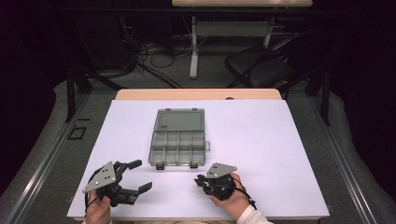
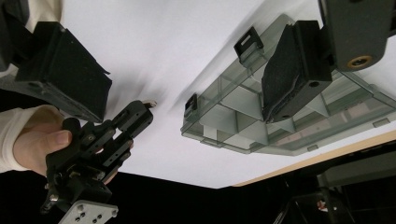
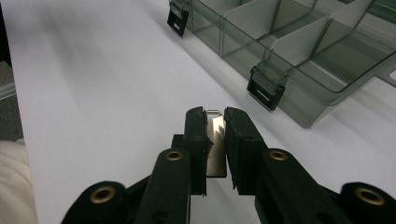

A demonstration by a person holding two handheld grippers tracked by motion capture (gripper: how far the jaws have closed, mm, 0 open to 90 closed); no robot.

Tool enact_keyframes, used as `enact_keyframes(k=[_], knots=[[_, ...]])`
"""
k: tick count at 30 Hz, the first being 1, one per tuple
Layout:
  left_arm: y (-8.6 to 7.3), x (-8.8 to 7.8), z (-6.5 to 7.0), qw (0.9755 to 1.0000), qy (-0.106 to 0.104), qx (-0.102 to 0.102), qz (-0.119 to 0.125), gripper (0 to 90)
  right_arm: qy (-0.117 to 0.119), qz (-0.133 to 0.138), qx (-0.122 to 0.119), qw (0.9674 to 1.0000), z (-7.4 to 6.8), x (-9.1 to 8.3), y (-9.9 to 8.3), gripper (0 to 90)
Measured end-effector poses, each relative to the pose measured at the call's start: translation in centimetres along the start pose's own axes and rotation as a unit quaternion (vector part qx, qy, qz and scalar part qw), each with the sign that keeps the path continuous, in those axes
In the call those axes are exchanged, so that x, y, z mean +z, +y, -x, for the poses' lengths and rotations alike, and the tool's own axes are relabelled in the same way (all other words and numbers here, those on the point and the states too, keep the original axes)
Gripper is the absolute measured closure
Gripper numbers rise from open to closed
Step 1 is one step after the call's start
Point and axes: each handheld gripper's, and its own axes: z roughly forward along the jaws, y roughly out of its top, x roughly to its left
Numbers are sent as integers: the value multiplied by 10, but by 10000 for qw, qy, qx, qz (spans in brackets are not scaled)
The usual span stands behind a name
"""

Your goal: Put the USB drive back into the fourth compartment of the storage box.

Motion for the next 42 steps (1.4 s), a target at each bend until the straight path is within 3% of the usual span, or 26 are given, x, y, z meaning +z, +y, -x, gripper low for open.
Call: enact_keyframes(k=[14,21,42], knots=[[0,1,-1,10000,13,-19,-12,157,-192,109,94,9997,15,-17,11,795],[0,1,0,10000,28,-16,-18,157,-260,60,-74,9996,21,-25,24,795],[-1,1,-1,10000,31,-18,-11,157,-199,-31,-308,9993,34,-19,65,795]])
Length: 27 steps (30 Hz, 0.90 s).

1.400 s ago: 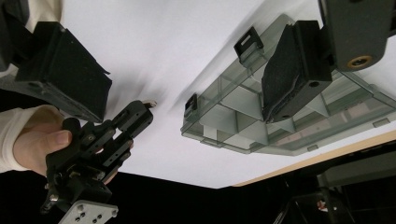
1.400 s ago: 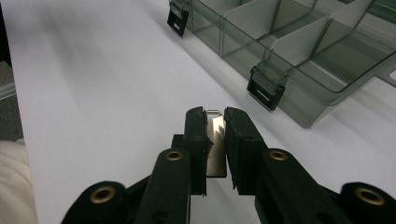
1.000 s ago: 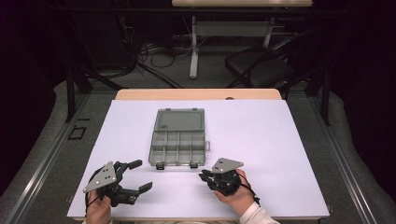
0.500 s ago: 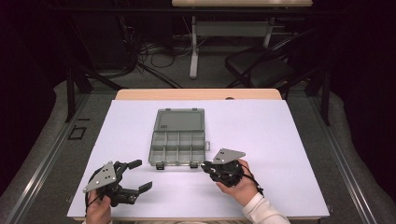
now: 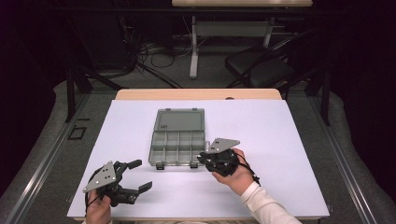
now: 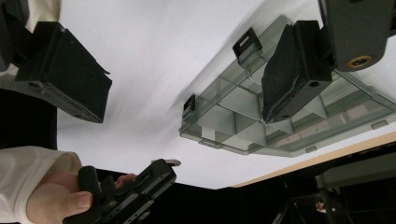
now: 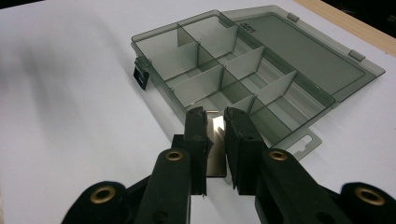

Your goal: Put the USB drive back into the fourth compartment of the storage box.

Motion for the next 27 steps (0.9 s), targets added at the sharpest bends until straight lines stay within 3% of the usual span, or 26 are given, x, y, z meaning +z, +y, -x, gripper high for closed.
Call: enact_keyframes(k=[27], knots=[[0,0,0,10000,-25,10,2,157,-56,-155,-153,9997,10,28,26,795]])
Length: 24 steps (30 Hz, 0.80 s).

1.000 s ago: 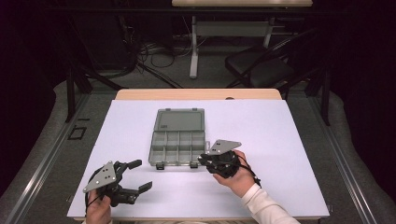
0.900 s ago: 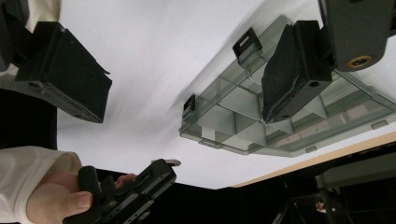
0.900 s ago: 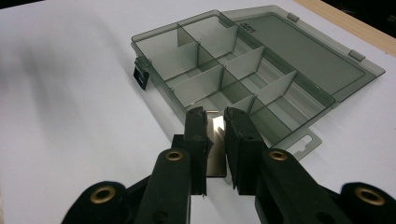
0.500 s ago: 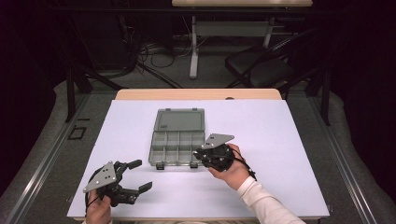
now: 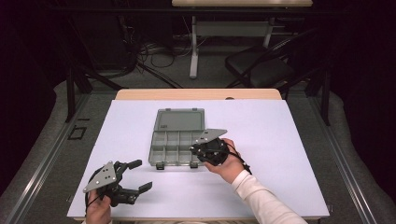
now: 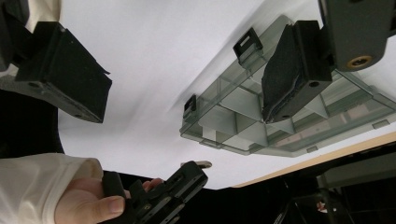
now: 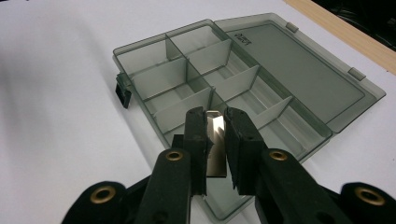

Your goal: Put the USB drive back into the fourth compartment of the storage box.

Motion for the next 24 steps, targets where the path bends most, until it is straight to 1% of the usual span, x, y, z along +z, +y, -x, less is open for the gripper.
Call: enact_keyframes(k=[4,11,19,24], knots=[[0,0,0,10000,1,0,2,157,-27,-25,6,10000,4,5,3,795],[0,0,0,10000,9,2,-12,157,-107,-147,-8,9998,11,14,7,795],[0,0,0,10000,11,5,-18,157,-184,-217,-19,9996,17,25,9,795],[0,0,0,10000,24,-1,-25,157,-222,-272,20,9994,20,29,8,795]])
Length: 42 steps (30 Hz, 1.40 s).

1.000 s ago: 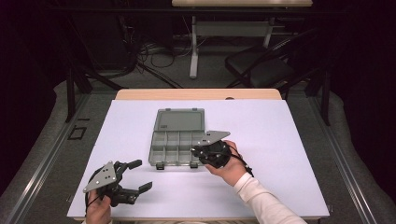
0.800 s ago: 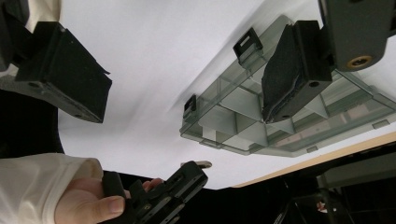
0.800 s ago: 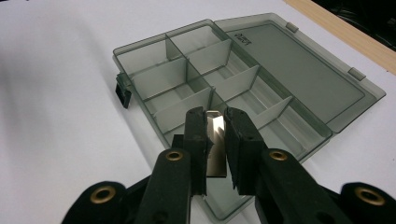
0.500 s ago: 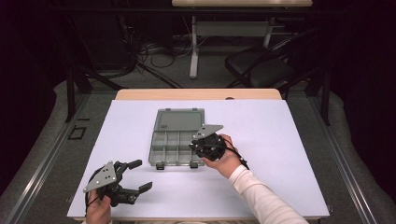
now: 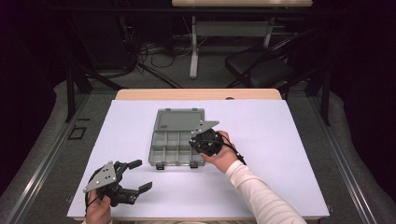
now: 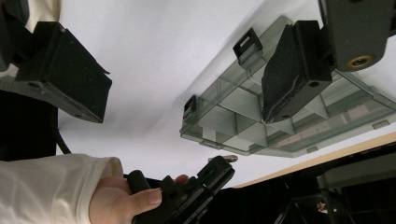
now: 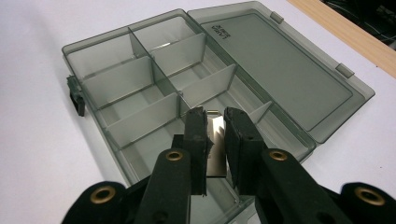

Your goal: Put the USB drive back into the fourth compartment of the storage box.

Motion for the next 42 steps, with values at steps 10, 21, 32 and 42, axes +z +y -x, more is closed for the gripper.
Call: enact_keyframes(k=[10,21,32,42], knots=[[0,0,0,10000,-2,4,0,157,-105,-35,106,9999,9,8,-3,795],[0,0,0,10000,0,-1,-4,157,-212,-102,211,9995,18,14,-7,795],[0,0,0,10000,10,-6,-5,157,-321,-124,271,9990,23,22,-10,794],[0,0,0,10000,11,-7,-4,157,-341,-164,291,9989,25,26,-11,794]])
